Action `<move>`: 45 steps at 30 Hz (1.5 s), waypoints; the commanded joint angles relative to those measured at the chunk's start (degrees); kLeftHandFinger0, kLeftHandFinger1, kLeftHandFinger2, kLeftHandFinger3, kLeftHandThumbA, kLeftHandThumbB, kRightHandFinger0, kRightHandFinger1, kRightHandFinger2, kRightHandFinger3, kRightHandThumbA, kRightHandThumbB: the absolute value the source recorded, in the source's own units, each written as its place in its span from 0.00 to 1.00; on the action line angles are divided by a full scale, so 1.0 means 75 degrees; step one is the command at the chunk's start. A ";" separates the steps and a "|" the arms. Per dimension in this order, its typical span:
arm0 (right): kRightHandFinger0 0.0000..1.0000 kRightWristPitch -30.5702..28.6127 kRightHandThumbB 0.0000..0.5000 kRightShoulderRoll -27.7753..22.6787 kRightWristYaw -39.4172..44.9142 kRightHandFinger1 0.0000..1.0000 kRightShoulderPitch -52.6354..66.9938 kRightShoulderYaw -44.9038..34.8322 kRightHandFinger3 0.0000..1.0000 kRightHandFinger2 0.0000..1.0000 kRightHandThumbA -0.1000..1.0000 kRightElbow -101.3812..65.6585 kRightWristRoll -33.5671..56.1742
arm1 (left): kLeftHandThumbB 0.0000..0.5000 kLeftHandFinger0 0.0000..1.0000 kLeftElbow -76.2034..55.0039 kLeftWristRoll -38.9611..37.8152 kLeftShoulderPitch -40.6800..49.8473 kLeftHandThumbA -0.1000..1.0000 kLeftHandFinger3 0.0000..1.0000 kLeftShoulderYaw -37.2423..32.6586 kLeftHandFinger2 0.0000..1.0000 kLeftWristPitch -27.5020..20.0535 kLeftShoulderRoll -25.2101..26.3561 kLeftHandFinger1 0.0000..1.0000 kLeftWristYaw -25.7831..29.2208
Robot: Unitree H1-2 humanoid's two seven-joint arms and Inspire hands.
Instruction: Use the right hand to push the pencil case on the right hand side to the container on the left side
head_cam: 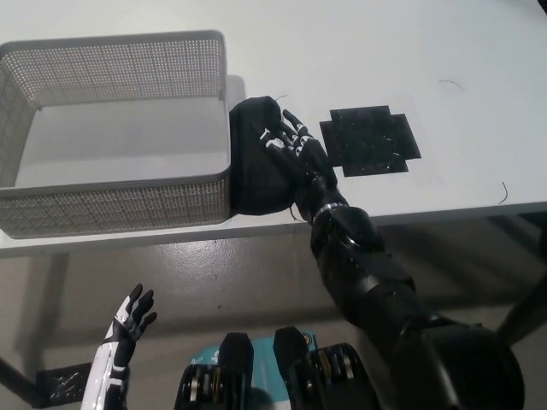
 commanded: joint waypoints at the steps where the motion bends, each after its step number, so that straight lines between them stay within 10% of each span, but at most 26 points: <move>1: 1.00 -0.0454 0.59 -0.0079 0.0246 1.00 -0.0423 0.0258 1.00 1.00 1.00 -0.0341 -0.0195 | 0.37 1.00 -0.0269 -0.0176 -0.0067 1.00 1.00 0.0038 1.00 -0.0286 0.0092 1.00 -0.0072; 20: 1.00 0.0925 0.72 -0.1716 0.0865 1.00 0.4176 0.0779 1.00 1.00 1.00 -0.9703 0.0068 | 0.45 1.00 -0.0284 -0.0113 -0.0122 1.00 1.00 0.0031 1.00 -0.0286 0.0147 1.00 -0.0096; 35: 1.00 0.0408 0.82 -0.2046 0.1487 1.00 0.8379 0.1577 1.00 1.00 1.00 -1.2422 0.0441 | 0.45 1.00 -0.0386 -0.0184 -0.0231 1.00 1.00 0.0069 1.00 -0.0286 0.0171 1.00 -0.0094; 45: 1.00 -0.0093 0.61 -0.2018 0.1302 1.00 0.8845 0.2228 1.00 1.00 1.00 -1.1840 -0.0306 | 0.46 1.00 -0.0310 -0.0165 -0.0420 1.00 1.00 0.0071 1.00 -0.0285 0.0146 1.00 -0.0066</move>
